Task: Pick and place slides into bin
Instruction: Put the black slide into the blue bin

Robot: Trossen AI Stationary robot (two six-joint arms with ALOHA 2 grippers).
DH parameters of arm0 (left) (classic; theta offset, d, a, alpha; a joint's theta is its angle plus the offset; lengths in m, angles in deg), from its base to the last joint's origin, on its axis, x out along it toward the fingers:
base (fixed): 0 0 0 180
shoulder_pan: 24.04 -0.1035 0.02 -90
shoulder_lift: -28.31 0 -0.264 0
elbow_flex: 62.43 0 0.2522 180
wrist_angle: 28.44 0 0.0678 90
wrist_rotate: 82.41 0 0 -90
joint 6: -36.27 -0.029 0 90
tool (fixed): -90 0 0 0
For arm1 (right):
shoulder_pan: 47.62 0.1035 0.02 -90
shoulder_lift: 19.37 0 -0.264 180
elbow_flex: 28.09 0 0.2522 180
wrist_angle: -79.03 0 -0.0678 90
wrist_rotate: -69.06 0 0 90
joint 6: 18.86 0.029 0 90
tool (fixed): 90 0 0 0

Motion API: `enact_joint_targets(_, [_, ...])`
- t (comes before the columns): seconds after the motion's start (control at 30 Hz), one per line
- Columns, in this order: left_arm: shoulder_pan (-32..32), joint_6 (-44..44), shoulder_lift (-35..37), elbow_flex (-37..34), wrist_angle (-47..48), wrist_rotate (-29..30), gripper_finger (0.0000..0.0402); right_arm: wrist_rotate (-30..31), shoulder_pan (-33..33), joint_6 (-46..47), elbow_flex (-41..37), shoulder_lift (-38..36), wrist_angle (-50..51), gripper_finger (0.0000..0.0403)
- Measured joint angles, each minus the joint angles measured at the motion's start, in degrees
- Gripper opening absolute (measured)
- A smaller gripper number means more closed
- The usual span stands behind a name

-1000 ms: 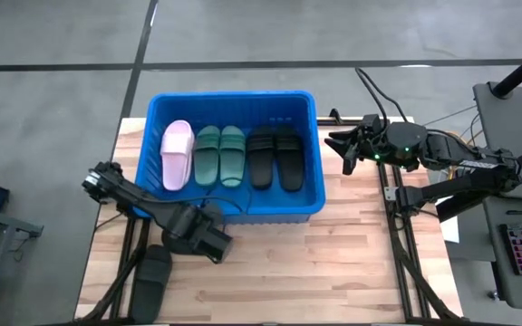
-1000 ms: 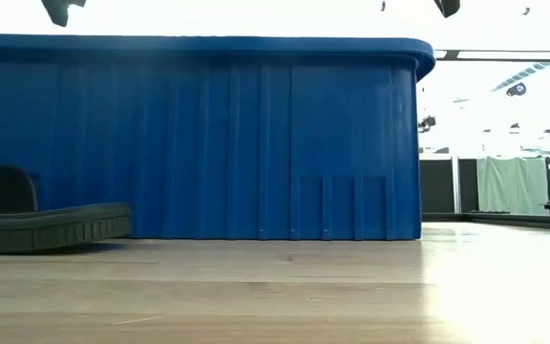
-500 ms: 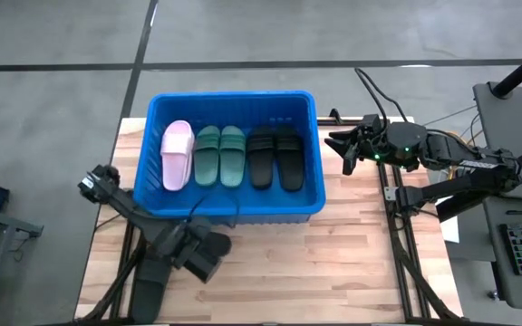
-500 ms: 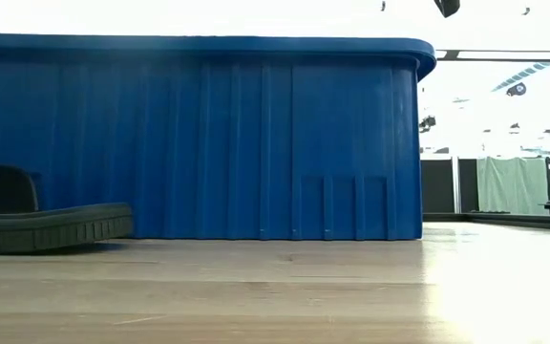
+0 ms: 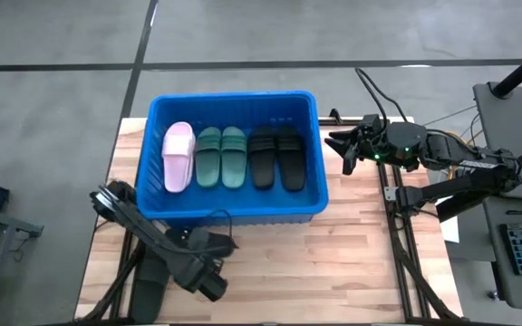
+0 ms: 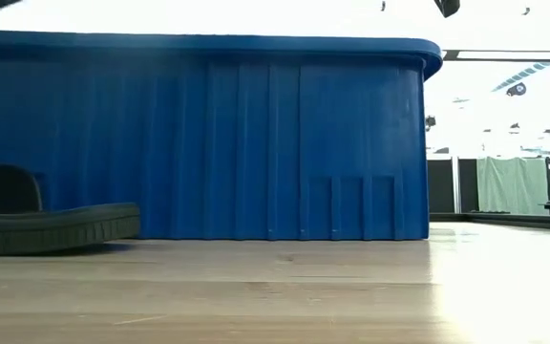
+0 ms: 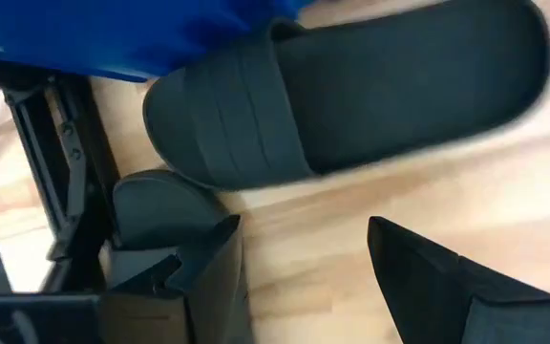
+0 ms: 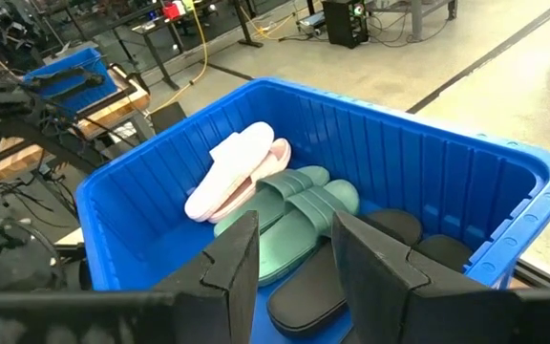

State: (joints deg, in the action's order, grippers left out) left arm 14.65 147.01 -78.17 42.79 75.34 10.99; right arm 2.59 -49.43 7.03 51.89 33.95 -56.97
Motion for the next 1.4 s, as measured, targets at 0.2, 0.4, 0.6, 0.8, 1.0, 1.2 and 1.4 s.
enact_joint_targets(0.2, [-0.1,3.4,-5.9,0.0,0.0,-0.9,0.0212,0.0,0.0,0.0,0.0,0.0,0.0,0.0125])
enact_joint_targets(0.4, [-0.1,6.0,-10.0,0.0,0.0,-0.6,0.0212,0.0,0.0,0.0,0.0,0.0,0.0,0.0125])
enact_joint_targets(0.6, [-0.1,10.7,-11.8,0.0,-0.1,0.2,0.0212,0.0,0.0,0.0,0.0,0.0,0.0,0.0125])
enact_joint_targets(0.8, [-0.3,16.1,-11.8,-0.7,0.0,0.1,0.0212,0.0,0.0,0.0,0.0,0.0,0.0,0.0125])
enact_joint_targets(1.0, [-0.4,16.2,-11.8,-3.9,0.0,-0.2,0.0212,-0.1,0.0,-0.2,0.0,0.0,0.0,0.0125])
enact_joint_targets(1.2, [-0.5,15.8,-11.8,-5.6,0.0,-0.8,0.0212,-0.1,0.0,-0.3,0.0,0.0,0.0,0.0125])
enact_joint_targets(1.4, [-0.5,13.0,-11.8,-5.6,0.0,-0.6,0.0170,-0.1,0.0,-0.4,0.0,0.0,0.0,0.0125])
